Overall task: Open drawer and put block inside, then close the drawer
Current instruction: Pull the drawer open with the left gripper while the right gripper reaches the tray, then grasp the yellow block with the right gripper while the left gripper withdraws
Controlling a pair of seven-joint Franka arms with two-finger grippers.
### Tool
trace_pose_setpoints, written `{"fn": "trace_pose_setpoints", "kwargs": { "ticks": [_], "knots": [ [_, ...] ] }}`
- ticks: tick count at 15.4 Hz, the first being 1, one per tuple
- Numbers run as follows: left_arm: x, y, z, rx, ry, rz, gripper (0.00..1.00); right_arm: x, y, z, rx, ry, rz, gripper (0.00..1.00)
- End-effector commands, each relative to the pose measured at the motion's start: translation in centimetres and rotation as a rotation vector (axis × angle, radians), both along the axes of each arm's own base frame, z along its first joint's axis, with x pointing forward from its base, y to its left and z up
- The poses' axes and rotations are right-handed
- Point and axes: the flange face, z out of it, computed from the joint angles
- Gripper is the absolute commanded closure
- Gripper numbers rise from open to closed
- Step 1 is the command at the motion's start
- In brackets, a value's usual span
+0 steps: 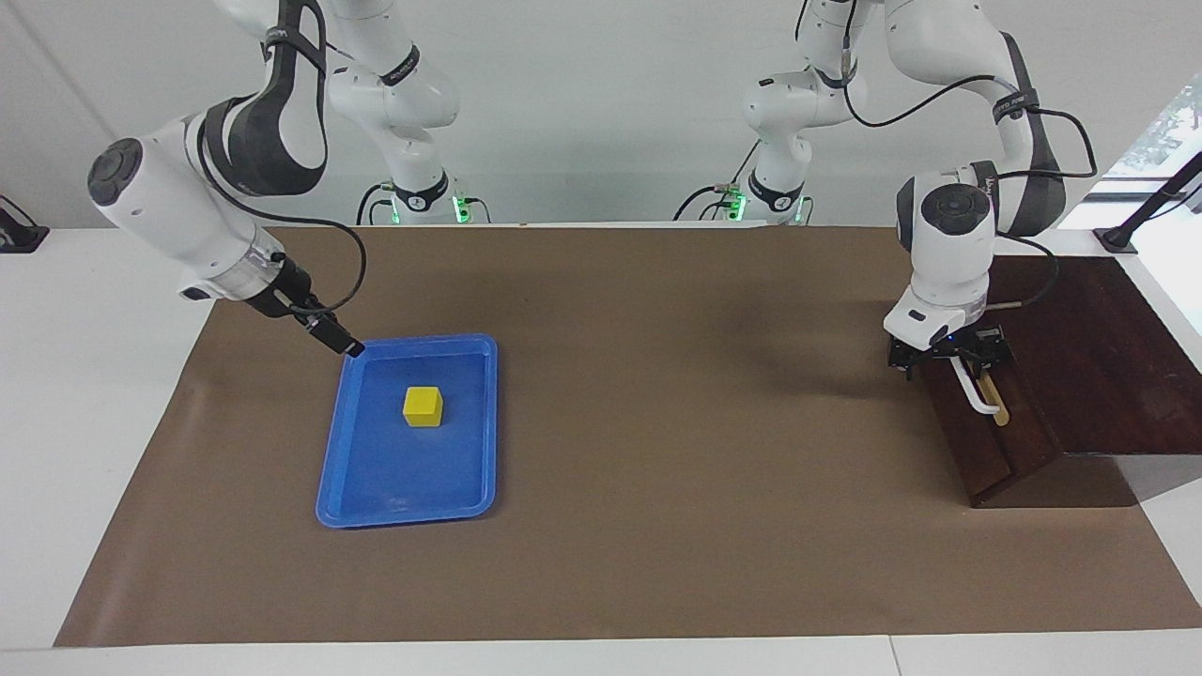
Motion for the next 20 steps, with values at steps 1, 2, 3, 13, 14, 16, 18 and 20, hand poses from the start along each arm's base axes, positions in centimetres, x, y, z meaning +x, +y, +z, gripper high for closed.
{"fn": "trace_pose_setpoints", "kwargs": {
  "ticks": [1,2,3,13,14,16,18,20],
  "knots": [
    [-0.1,-2.1,-1.1,-0.018,-0.047,0.045,0.00,-0.9,-0.1,-3.8,0.084,0.022,-0.234,0.00],
    [-0.1,-3.5,-1.5,-0.026,-0.054,0.058,0.00,-0.8,0.2,-4.6,0.117,0.025,-0.321,0.00],
    [0.0,-4.8,-1.9,-0.034,-0.060,0.068,0.00,-0.5,0.2,-5.7,0.152,0.047,-0.391,0.00],
    [-1.8,-15.6,-1.4,-0.085,-0.028,0.122,0.00,1.5,1.7,-14.5,0.278,0.173,-0.522,0.00],
    [-1.8,-15.8,-1.2,-0.086,-0.033,0.130,0.00,1.5,1.7,-15.1,0.275,0.177,-0.524,0.00],
    [-2.0,-16.5,-1.1,-0.082,-0.028,0.129,0.00,1.6,1.6,-15.7,0.274,0.167,-0.514,0.00],
    [-2.0,-16.2,-0.9,-0.072,-0.019,0.139,0.00,1.5,1.5,-16.2,0.273,0.165,-0.498,0.00],
    [-0.5,-16.1,3.0,-0.094,-0.016,0.207,0.00,1.6,1.5,-16.2,0.272,0.160,-0.499,0.00]
  ]
}}
